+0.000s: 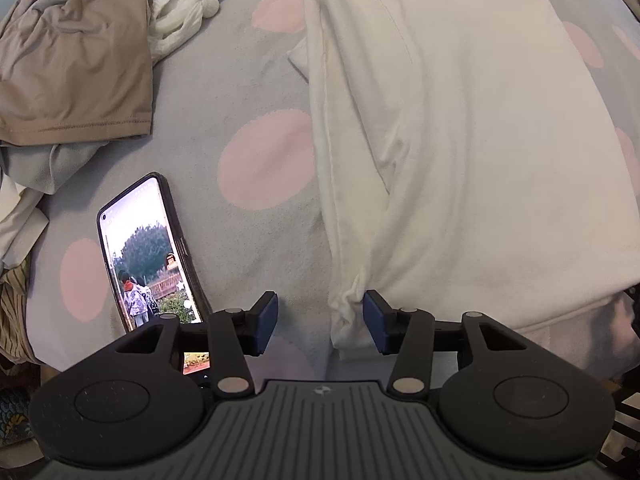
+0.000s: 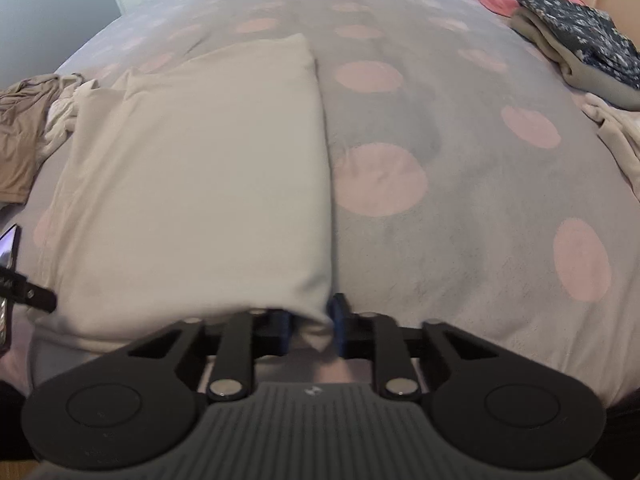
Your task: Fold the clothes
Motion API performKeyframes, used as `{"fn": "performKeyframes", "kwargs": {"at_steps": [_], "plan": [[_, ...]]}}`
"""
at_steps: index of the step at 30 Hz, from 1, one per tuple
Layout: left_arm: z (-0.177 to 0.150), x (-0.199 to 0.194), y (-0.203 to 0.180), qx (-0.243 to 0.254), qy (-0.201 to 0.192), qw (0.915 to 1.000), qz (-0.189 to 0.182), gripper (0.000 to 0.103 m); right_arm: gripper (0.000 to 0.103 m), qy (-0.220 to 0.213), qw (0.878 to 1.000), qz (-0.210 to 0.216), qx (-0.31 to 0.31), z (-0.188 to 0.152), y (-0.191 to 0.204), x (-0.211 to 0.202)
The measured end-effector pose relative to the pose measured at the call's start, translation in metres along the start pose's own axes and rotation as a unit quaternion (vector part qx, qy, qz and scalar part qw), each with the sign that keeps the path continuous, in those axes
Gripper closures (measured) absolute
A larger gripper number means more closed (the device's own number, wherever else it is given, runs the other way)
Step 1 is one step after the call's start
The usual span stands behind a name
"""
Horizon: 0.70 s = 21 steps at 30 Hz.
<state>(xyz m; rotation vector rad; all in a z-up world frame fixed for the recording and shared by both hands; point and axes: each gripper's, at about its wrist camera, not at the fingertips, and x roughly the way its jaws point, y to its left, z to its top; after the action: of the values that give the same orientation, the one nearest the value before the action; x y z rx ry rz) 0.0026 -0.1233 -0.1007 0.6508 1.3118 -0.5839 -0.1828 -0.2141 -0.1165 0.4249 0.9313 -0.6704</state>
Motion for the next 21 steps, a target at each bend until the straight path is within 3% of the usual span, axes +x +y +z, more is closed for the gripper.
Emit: {"fn": "performKeyframes", "kwargs": {"at_steps": [4, 7, 10, 13, 15, 19, 21], "plan": [[0.0, 0.001, 0.002, -0.003, 0.001, 1.0, -0.004, 0.059, 0.092, 0.003, 0.999, -0.014, -0.035, -0.004, -0.001, -0.01], [0.001, 0.001, 0.004, -0.004, 0.002, 1.0, -0.007, 0.06, 0.103, 0.027, 0.999, -0.015, -0.034, -0.006, -0.006, -0.006], [0.001, 0.001, 0.007, -0.007, 0.003, 0.9999, -0.009, 0.06, 0.103, 0.065, 0.997, -0.045, -0.022, -0.012, -0.023, 0.001], [0.001, -0.001, 0.01, -0.013, 0.005, 0.9998, -0.013, 0.061, 0.103, 0.077, 0.996, -0.028, 0.027, -0.006, -0.042, 0.0], [0.001, -0.006, 0.016, -0.02, 0.009, 0.9996, -0.017, 0.061, 0.103, 0.077, 0.995, -0.019, 0.058, -0.003, -0.051, -0.003], [0.001, -0.019, 0.038, -0.052, 0.012, 0.9982, -0.027, 0.062, 0.101, 0.058, 0.996, -0.026, 0.055, 0.01, -0.051, -0.013], [-0.002, -0.028, 0.054, -0.075, 0.006, 0.9972, -0.007, 0.065, 0.099, 0.047, 0.998, -0.023, 0.046, 0.022, -0.049, -0.02]]}}
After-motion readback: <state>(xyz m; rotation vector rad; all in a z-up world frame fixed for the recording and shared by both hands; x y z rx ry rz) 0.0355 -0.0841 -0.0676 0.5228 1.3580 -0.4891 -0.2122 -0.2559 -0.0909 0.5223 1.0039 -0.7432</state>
